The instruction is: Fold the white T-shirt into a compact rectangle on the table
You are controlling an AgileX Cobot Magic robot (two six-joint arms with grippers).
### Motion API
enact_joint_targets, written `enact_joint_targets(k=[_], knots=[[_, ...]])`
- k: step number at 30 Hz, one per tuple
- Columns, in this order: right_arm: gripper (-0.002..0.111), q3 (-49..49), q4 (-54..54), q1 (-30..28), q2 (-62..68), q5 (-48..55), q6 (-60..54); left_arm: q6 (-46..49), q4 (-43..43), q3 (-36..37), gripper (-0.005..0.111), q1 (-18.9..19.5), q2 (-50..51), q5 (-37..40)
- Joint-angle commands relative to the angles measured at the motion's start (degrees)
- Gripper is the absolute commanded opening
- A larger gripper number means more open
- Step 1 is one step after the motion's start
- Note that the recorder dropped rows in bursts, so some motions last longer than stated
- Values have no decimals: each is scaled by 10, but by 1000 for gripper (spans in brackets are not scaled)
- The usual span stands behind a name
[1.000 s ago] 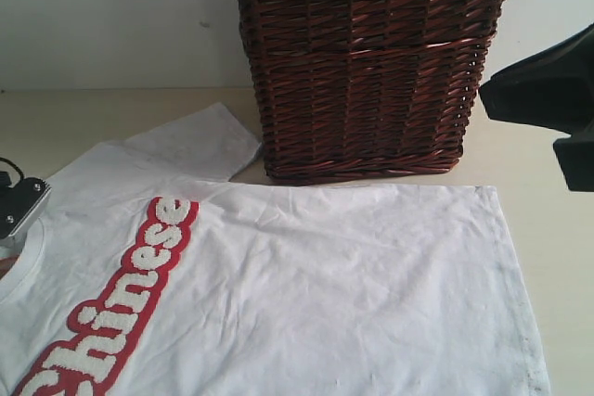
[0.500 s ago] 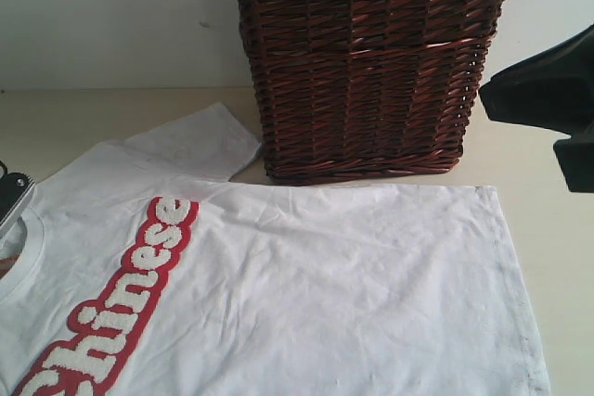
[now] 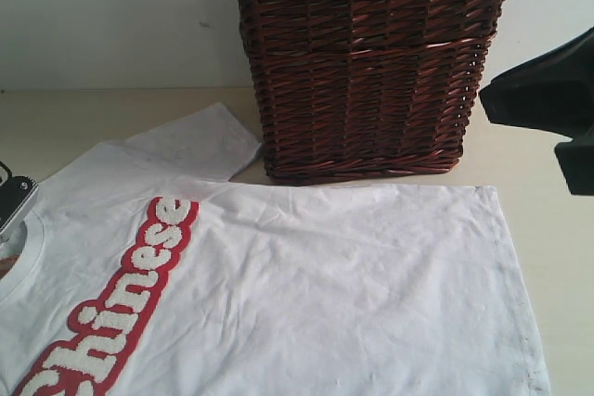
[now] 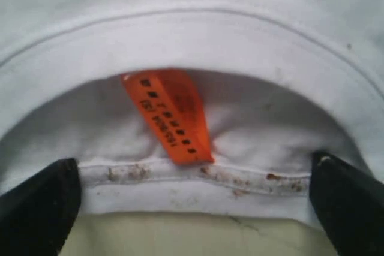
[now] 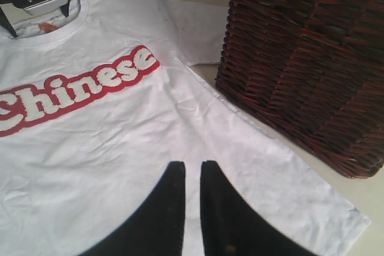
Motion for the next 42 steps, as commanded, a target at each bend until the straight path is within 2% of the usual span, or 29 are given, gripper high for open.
enact_joint_targets(k=[1, 7, 11, 13, 15, 17, 19, 21, 29, 37, 40, 42], knots=[[12, 4, 0, 2, -2, 1, -5, -12, -3, 3, 102, -3, 12, -25], [14, 4, 0, 2, -2, 9, -21, -12, -3, 3, 102, -3, 12, -26], [24, 4, 3, 2, -2, 18, -39, -12, -3, 3, 102, -3, 12, -26], [38, 4, 3, 2, -2, 22, -53, -12, -3, 3, 102, -3, 12, -26], [56, 4, 11, 2, -2, 22, -55, -12, -3, 3, 102, -3, 12, -26], [78, 4, 22, 2, -2, 21, -63, -12, -3, 3, 102, -3, 12, -26], [94, 4, 25, 2, -2, 21, -63, -12, -3, 3, 102, -3, 12, -26], [104, 4, 25, 2, -2, 20, -63, -12, -3, 3, 102, -3, 12, -26], [105, 4, 25, 2, -2, 26, -67, -12, -3, 3, 102, -3, 12, -26], [105, 4, 40, 2, 26, 101, -191, -12, -3, 3, 102, -3, 12, -26], [105, 4, 54, 2, 47, 153, -295, -12, -3, 3, 102, -3, 12, -26], [105, 4, 87, 2, 57, 143, -337, -12, -3, 3, 102, -3, 12, -26]])
